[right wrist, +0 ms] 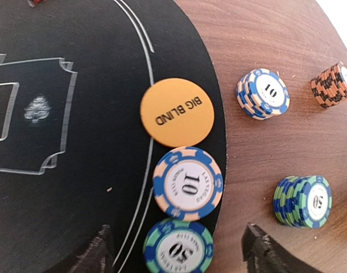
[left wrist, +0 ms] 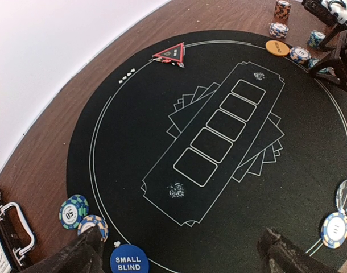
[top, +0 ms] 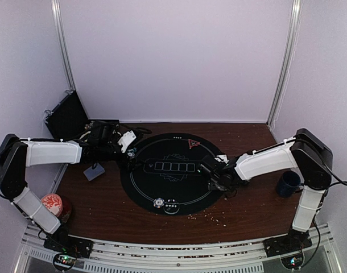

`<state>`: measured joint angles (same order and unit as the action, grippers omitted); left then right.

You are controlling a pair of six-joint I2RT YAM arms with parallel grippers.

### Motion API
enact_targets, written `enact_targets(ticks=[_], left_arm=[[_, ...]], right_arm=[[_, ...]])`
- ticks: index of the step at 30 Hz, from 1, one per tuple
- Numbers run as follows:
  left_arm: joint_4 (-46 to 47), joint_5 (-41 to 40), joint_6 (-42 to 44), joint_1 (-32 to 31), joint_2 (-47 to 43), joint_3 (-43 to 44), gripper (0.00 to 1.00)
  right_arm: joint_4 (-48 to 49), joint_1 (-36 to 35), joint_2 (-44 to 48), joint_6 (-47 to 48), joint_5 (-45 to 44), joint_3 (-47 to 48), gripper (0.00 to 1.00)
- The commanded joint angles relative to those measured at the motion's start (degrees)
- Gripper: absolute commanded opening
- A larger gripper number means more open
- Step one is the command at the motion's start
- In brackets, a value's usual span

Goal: Distribute texas hold em gaming equipment
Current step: Place the poker chips pile in the big blind area.

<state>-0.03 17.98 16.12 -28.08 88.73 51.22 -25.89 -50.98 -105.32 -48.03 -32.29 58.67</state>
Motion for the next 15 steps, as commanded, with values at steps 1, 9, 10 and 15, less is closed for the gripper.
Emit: enact_targets(ticks=[1, 9, 10, 15], left_arm=[[2.2, -0.1, -0.5, 0.1, 0.3, 1.1, 0.98], [2.2, 0.0, -0.5, 0.1, 0.1, 0.9, 0.98], [2.1, 0.0, -0.5, 0.2, 0.0, 0.9, 0.98], [2.2, -0.1, -0.5, 0.1, 0.0, 1.0, 0.98]], right_arm=[[-3.1, -0.7, 7.2, 1.5, 0.0, -0.2, 0.83], [-5.8, 4.0, 18.3, 1.5, -1.6, -7.2, 0.89], [-5.4, 5.2, 18.9, 1.7, -1.3, -8.3, 0.89], [-2.6, 11.2, 19.9, 3.5, 0.0, -13.0, 0.89]])
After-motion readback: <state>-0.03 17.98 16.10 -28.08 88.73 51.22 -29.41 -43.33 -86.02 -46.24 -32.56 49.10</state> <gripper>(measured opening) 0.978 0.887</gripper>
